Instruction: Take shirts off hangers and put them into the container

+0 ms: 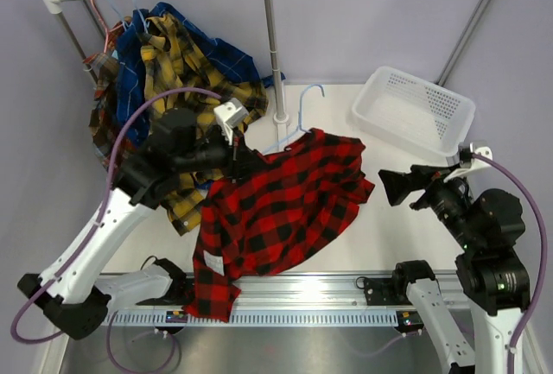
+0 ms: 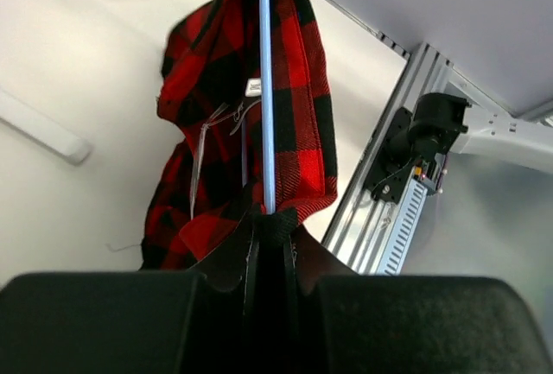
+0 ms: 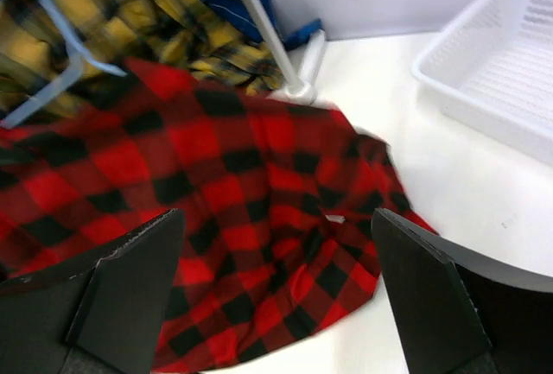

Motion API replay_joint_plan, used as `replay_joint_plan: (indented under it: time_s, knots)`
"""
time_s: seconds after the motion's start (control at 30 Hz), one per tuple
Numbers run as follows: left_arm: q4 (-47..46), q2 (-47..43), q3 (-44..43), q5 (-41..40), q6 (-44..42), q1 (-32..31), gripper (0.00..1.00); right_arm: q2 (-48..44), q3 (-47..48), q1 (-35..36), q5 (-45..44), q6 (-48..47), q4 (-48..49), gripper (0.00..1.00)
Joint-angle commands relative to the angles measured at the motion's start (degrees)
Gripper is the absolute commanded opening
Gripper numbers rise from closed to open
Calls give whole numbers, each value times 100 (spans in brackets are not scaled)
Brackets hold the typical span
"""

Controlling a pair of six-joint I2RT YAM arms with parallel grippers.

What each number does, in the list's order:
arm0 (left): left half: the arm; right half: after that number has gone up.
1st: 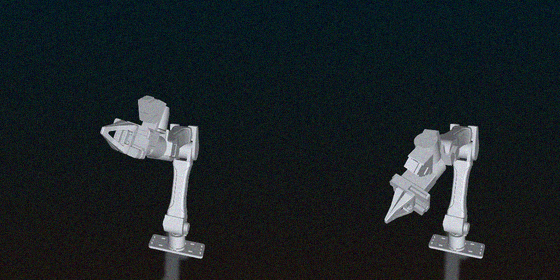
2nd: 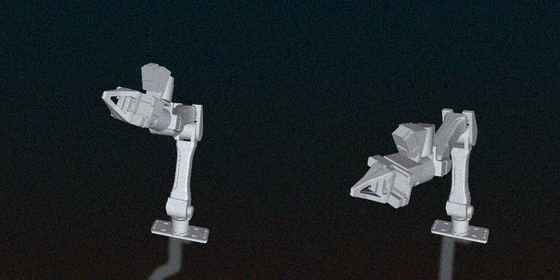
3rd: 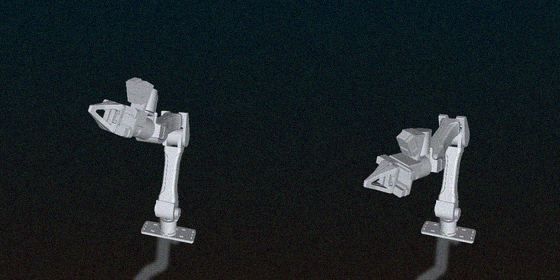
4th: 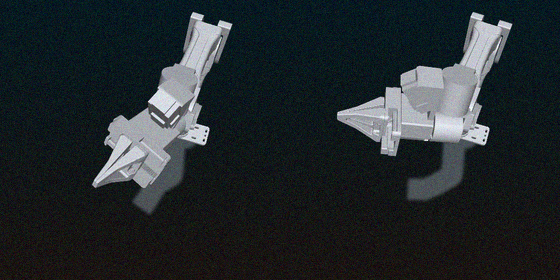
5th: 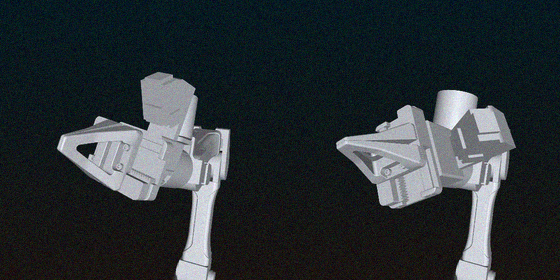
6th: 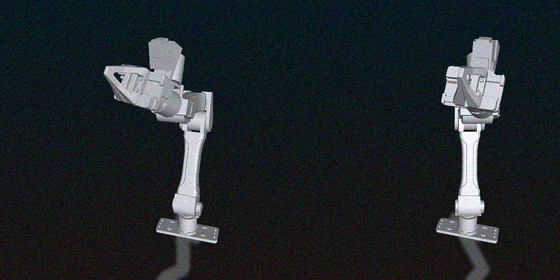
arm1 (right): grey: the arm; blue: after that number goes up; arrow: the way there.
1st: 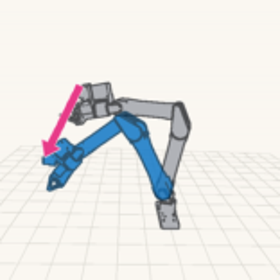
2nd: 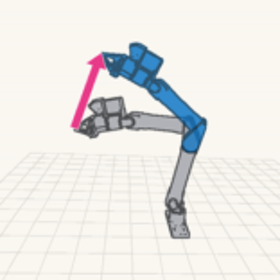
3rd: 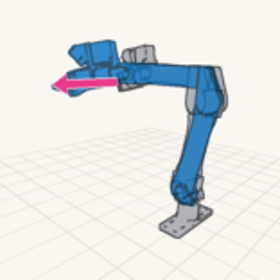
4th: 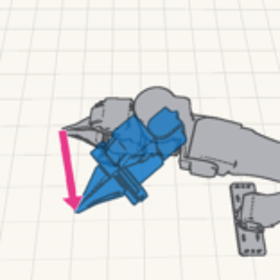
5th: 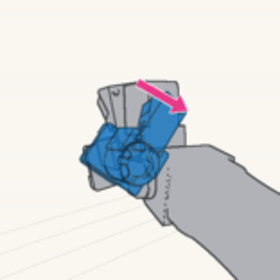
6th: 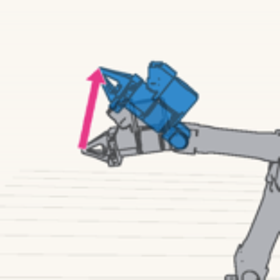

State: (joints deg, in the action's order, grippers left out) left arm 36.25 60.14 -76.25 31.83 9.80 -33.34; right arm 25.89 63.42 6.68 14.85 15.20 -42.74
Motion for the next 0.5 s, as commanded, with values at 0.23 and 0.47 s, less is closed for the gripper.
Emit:
replay_joint_plan:
  time_s: [0.23,0.47]
  knots:
    - [-1690,103,891,-687,-93,-612,0,1153,65,88,1089,510,1944,94]
    - [-1911,-37,1226,-950,4,-630,0,2067,320,1184,309,256,2410,93]
